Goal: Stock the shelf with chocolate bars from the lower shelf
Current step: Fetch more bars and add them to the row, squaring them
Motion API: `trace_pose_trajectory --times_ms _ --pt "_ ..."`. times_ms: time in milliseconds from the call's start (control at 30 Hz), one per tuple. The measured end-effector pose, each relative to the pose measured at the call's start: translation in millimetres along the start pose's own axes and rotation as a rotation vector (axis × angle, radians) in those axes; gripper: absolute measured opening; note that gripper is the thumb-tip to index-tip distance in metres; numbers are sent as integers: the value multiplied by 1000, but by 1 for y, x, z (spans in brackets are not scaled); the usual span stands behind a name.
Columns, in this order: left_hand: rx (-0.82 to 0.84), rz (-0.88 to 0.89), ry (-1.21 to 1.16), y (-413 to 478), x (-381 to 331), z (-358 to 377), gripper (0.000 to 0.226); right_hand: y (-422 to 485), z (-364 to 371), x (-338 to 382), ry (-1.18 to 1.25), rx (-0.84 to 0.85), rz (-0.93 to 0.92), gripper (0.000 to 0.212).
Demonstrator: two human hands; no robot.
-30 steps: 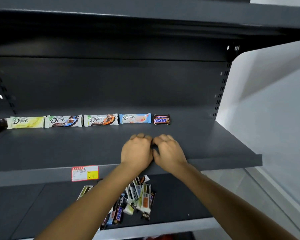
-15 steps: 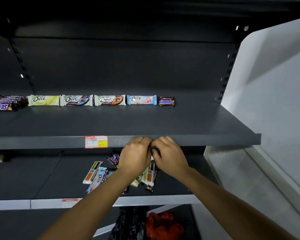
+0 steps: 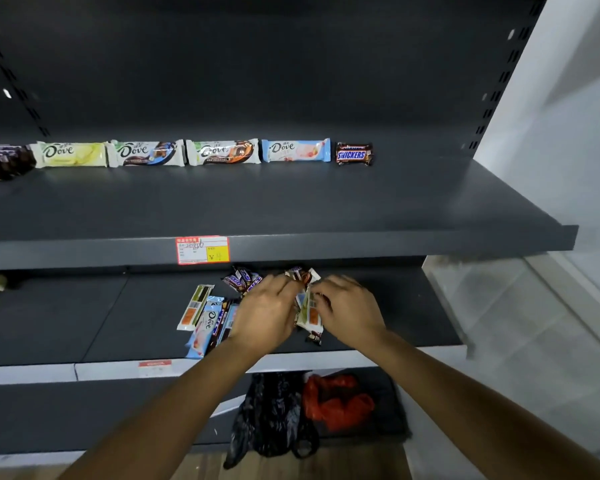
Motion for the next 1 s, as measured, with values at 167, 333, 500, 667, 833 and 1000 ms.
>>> trace_pose_trajectory --times_ms 167,333,500,667,833,1000 --pt "246 -174 -21 -27 45 50 32 -10 44 -53 97 123 370 16" --pt "334 -265 -35 -53 69 90 32 -31 92 -90 100 221 629 21" --pt "406 -283 -68 -65 74 133 29 -44 132 -118 142 266 812 24" --pt "441 -283 -159 -50 63 175 28 -50 165 -149 178 221 958 29" --pt "449 -279 -170 -16 44 209 31 -40 183 -165 210 97 951 42" --pt "502 -228 -58 -1 32 231 34 -32 205 -176 249 130 979 61"
Point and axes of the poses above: each hand's wrist, its own y-axis towards the middle knuckle, its own z-axis out of the palm, x = y × z, the point moved 9 cm from there along y, towards the middle knuckle, and after that the axes turned 8 degrees about y, right-handed, at the moved point
